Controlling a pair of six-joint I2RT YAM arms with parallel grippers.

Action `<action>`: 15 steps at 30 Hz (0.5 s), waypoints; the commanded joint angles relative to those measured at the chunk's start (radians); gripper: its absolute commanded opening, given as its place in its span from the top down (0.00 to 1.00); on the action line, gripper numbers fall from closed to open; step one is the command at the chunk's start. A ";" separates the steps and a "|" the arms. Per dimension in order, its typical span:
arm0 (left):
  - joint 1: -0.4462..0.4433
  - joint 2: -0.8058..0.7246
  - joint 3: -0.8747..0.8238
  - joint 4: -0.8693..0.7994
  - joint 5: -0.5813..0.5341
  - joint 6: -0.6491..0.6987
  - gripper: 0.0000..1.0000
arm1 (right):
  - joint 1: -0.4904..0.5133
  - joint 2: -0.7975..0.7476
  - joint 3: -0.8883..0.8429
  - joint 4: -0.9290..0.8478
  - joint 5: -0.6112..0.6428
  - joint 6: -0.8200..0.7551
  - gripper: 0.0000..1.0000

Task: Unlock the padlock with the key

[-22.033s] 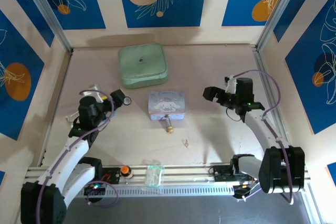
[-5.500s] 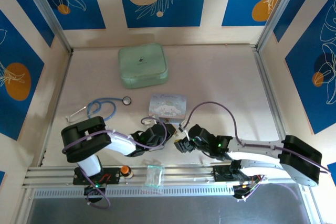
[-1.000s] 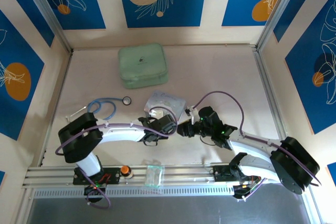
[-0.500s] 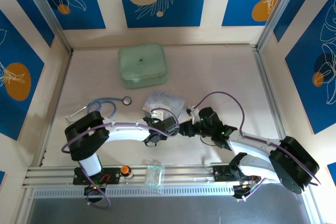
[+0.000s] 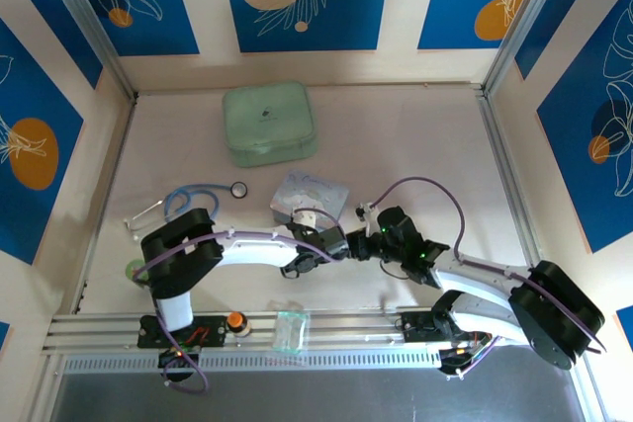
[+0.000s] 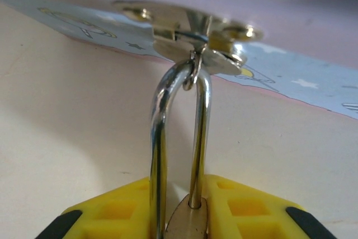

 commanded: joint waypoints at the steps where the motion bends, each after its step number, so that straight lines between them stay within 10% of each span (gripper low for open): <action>1: -0.014 0.051 0.004 -0.117 0.002 -0.028 0.76 | -0.016 -0.033 -0.029 0.008 -0.063 0.045 0.45; 7: -0.019 0.053 0.003 -0.107 0.007 -0.022 0.76 | -0.074 -0.083 -0.070 -0.050 -0.136 0.123 0.07; 15: -0.030 0.091 0.044 -0.140 0.004 -0.021 0.75 | -0.095 -0.123 -0.061 -0.104 -0.161 0.114 0.05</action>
